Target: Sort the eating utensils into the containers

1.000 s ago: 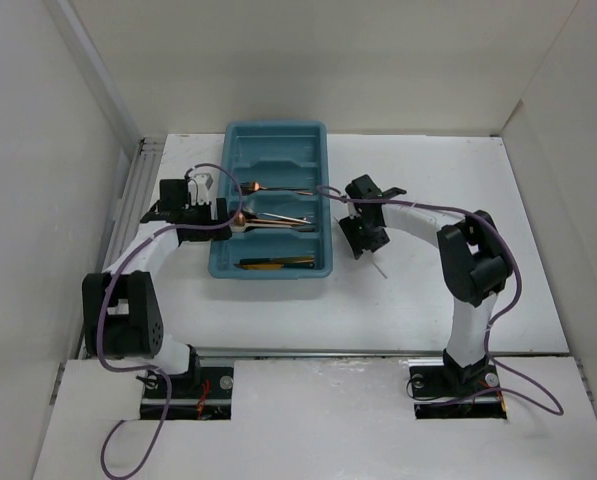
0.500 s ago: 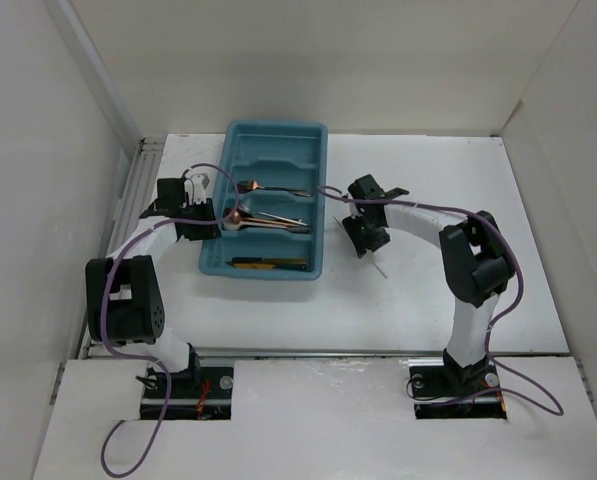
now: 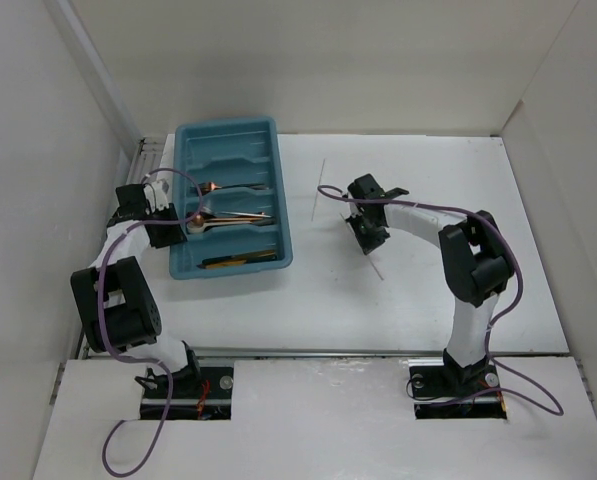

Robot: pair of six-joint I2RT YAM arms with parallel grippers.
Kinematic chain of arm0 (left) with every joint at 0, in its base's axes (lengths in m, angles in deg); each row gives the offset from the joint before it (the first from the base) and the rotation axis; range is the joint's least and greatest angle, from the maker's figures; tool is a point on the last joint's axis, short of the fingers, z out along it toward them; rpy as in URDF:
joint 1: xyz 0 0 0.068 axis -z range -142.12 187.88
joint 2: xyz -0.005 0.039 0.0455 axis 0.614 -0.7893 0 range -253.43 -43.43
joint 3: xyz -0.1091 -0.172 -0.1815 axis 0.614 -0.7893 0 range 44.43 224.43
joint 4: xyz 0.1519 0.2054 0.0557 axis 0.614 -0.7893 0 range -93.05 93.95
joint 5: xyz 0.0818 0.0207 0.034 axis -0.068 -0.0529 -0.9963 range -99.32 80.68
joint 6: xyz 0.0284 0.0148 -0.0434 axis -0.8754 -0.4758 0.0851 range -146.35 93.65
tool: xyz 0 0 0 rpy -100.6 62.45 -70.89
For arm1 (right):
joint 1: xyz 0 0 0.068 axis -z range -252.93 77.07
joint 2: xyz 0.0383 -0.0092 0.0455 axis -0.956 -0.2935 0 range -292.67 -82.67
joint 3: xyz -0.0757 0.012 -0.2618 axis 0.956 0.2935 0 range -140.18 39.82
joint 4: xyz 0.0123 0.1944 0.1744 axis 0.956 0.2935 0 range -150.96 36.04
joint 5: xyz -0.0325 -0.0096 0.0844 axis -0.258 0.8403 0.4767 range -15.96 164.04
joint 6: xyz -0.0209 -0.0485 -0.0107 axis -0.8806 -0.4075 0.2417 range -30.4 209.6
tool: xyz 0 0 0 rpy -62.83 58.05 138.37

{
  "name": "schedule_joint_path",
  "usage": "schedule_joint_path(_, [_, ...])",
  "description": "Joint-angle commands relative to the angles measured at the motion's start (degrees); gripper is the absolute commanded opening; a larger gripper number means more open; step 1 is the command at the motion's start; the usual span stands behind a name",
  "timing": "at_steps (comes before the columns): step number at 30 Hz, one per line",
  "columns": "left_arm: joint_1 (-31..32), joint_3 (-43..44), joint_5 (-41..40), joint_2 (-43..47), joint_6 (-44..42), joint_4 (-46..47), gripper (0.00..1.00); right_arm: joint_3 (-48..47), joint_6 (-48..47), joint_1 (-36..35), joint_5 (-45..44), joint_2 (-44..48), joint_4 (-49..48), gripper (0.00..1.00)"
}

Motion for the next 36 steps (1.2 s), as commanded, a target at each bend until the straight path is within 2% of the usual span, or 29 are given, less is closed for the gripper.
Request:
schedule_joint_path(1, [0.3, 1.1, -0.9, 2.5, -3.5, 1.3, 0.00, 1.1, 0.9, -0.3, -0.9, -2.7, -2.5, 0.00])
schedule_joint_path(4, [0.3, 1.1, -2.1, 1.3, -6.4, 1.3, 0.02, 2.3, 0.9, -0.3, -0.1, -1.0, -4.2, 0.00])
schedule_joint_path(7, [0.3, 2.3, -3.4, 0.5, -8.8, 1.3, 0.13, 3.4, 0.9, -0.3, 2.5, 1.9, -7.0, 0.00])
schedule_joint_path(8, [0.3, 2.8, -3.4, -0.3, -9.5, 1.3, 0.13, 4.0, 0.9, -0.3, 3.3, 4.0, -8.0, 0.00])
schedule_joint_path(11, [0.3, 3.4, -3.4, -2.4, -12.2, 2.6, 0.00, 4.0, 0.9, -0.3, 5.2, 7.7, -10.2, 0.00])
schedule_joint_path(18, [2.1, 8.9, -4.6, -7.9, -26.0, 3.2, 0.00, 4.0, 1.5, -0.3, 7.0, 9.4, -12.8, 0.00])
schedule_joint_path(22, [2.9, 13.0, -3.8, -10.8, -23.5, 0.6, 0.00, 4.0, 1.5, -0.3, 7.5, 9.4, -12.8, 0.00])
schedule_joint_path(23, [2.9, 13.0, -3.8, -11.4, -22.7, 0.1, 0.06, 4.0, 1.5, -0.3, 7.5, 9.4, -13.3, 0.00])
schedule_joint_path(24, [2.9, 13.0, -3.8, -11.4, -21.6, 0.1, 0.23, 4.5, 1.5, -0.3, 7.5, 10.2, -13.9, 0.00])
schedule_joint_path(25, [2.9, 13.0, -3.8, -10.5, -21.6, 0.6, 0.31, 4.5, 2.0, -0.3, 7.5, 10.8, -13.9, 0.00])
schedule_joint_path(28, [2.3, 10.9, -3.8, -8.5, -20.2, 1.9, 0.52, 5.1, 2.0, -0.3, 8.8, 13.8, -15.4, 0.00])
schedule_joint_path(30, [1.0, 10.1, -2.7, -6.3, -18.6, 2.0, 0.54, 5.1, 1.5, -0.3, 9.5, 16.0, -16.3, 0.00])
schedule_joint_path(31, [1.0, 10.1, -1.6, -5.8, -18.6, 2.0, 0.54, 5.1, 1.5, -0.3, 9.5, 16.6, -16.9, 0.00])
schedule_joint_path(32, [0.4, 10.1, -1.6, -5.3, -17.8, 1.2, 0.39, 5.1, 1.5, -0.3, 10.1, 17.2, -17.0, 0.00])
schedule_joint_path(36, [0.4, 9.6, -1.6, -4.7, -13.7, -0.6, 0.00, 3.1, 1.5, -0.9, 10.1, 17.9, -17.0, 0.00])
